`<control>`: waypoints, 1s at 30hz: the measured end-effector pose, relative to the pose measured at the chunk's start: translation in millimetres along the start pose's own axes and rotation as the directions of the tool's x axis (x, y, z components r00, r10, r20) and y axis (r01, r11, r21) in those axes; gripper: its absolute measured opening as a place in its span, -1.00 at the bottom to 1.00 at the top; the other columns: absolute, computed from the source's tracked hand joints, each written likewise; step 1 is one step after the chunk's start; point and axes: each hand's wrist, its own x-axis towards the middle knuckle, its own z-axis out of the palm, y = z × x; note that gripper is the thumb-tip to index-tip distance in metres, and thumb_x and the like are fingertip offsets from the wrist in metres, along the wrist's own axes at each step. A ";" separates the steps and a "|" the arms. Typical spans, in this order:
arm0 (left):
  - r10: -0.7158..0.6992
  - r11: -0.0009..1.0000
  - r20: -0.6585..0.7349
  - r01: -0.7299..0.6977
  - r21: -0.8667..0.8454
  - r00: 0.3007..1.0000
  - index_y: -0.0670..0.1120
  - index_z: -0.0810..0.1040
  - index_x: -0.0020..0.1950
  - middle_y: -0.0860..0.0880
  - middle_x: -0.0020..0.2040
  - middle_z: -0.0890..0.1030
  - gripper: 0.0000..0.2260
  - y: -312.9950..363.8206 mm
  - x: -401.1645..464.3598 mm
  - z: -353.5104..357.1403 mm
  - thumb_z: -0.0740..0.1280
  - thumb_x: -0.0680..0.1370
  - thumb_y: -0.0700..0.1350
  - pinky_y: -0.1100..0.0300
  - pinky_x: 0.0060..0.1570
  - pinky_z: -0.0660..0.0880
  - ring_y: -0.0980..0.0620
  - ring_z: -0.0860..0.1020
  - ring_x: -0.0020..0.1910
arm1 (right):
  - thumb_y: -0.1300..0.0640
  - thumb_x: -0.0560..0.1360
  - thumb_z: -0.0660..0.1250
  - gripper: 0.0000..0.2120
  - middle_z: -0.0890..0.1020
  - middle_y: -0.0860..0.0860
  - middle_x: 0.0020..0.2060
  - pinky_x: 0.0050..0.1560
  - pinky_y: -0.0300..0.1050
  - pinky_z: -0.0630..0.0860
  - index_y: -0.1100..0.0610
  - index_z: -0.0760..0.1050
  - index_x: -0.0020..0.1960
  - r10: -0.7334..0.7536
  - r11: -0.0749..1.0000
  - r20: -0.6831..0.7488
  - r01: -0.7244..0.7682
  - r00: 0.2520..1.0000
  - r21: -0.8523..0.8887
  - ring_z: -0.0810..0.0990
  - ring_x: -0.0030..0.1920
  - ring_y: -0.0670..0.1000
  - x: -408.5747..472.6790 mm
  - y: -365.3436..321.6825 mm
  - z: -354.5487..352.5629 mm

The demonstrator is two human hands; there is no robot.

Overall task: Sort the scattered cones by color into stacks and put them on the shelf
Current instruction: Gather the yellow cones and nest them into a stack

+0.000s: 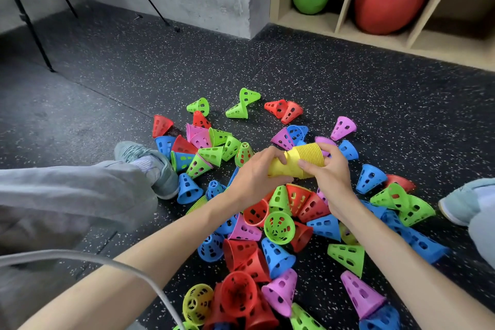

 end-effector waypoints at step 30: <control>0.083 0.993 0.124 -0.072 -0.092 0.989 0.17 0.21 0.61 0.02 0.44 0.47 -0.17 -2.2 -6.4 36.7 0.58 0.44 0.09 0.19 0.24 0.38 0.07 0.42 0.35 | 0.28 0.56 0.43 -0.56 0.65 0.04 0.15 0.10 -0.29 0.57 0.20 0.48 0.42 -0.055 0.972 0.297 0.119 0.953 -0.203 0.63 0.14 -0.05 -10.8 3.8 -29.1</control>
